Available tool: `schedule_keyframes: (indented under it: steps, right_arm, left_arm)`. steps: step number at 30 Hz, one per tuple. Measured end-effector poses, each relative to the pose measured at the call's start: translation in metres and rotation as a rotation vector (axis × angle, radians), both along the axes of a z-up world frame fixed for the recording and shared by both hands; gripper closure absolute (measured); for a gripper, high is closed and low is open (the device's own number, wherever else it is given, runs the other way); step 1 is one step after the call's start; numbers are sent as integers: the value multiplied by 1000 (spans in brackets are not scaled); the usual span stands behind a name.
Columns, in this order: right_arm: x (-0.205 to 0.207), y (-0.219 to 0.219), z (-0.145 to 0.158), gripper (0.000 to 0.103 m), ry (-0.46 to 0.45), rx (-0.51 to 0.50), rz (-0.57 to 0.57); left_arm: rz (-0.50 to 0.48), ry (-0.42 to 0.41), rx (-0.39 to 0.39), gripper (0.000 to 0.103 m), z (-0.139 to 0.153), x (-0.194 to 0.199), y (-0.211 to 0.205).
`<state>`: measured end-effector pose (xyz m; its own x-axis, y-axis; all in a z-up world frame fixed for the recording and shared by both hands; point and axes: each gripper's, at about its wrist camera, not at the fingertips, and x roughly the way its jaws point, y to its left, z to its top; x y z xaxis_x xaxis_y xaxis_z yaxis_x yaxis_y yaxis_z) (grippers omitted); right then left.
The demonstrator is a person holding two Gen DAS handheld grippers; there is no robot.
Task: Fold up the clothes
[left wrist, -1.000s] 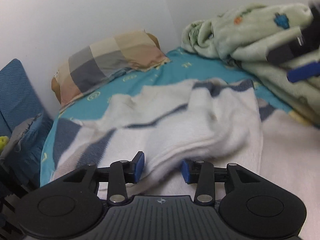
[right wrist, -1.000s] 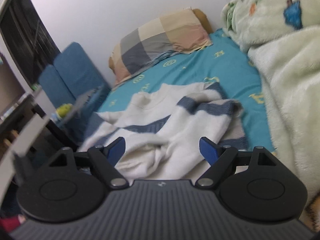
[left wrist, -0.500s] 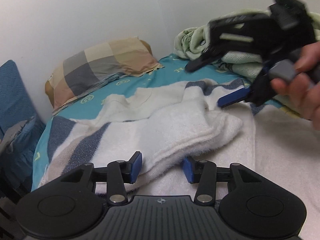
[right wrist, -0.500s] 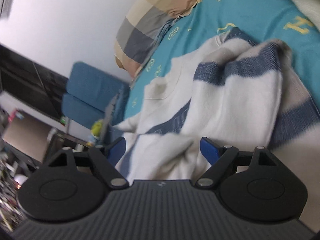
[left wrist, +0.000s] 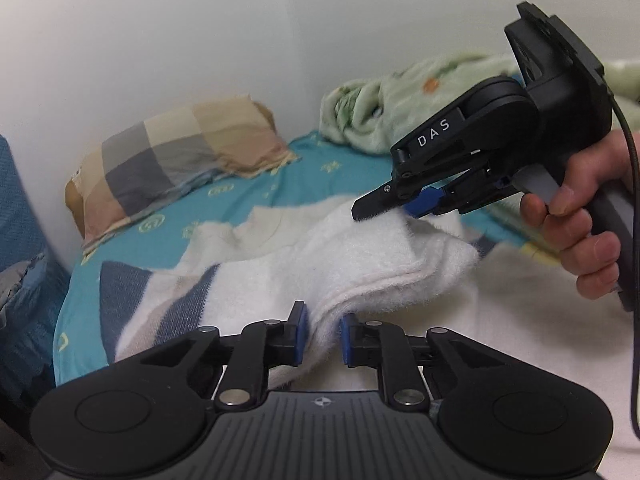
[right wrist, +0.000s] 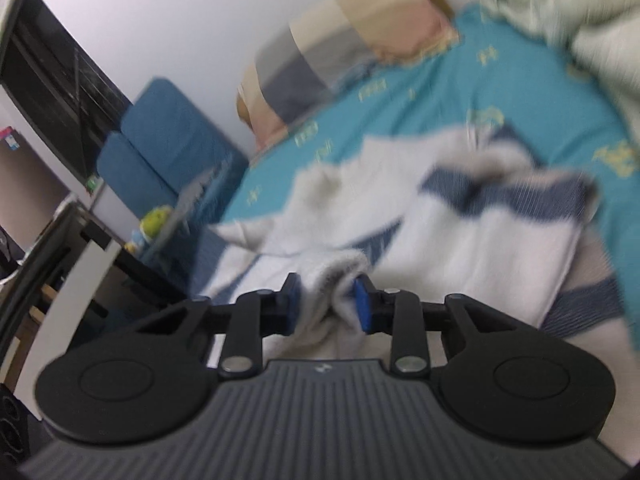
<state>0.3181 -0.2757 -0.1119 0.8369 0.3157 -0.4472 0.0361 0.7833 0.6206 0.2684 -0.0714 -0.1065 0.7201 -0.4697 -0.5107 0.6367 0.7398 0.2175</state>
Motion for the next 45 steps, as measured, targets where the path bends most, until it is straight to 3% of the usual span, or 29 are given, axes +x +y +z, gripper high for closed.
schedule_keyframes:
  steps: [4,7,10,12,18,21,24,26,31,35,39,45]
  right_arm:
    - [-27,-6,15,72,18,-24,-55]
    - [-32,-6,-13,71,117,-94,-56]
    - [-32,-11,-45,68,196,-52,-29]
    - [-36,-16,-39,65,194,-41,-20]
    - [-79,-23,2,65,150,-136,-32]
    - [-104,-22,8,65,183,-164,-36]
    - [-123,-18,15,65,192,-196,-24]
    - [-120,-14,26,63,162,-210,7]
    - [-83,-14,53,35,73,-258,76]
    - [-14,-32,64,34,24,-286,128]
    - [79,-63,53,34,37,-390,155]
    - [186,-117,-10,34,193,-418,143]
  left_arm:
    - [-37,28,-8,83,10,-13,-5]
    - [-32,123,19,77,-12,-16,-9]
    - [-1,170,41,70,-30,-23,-7]
    - [34,196,20,64,-28,-30,3]
    - [242,309,-161,48,-4,-63,81]
    - [368,350,-250,43,1,-83,130]
    - [447,361,-291,39,2,-94,164]
    - [477,357,-284,30,8,-90,173]
    - [417,307,-308,20,29,-29,165]
    - [353,264,-334,12,45,28,153]
    - [297,271,-347,11,38,113,121]
    - [316,372,-311,13,-10,234,102]
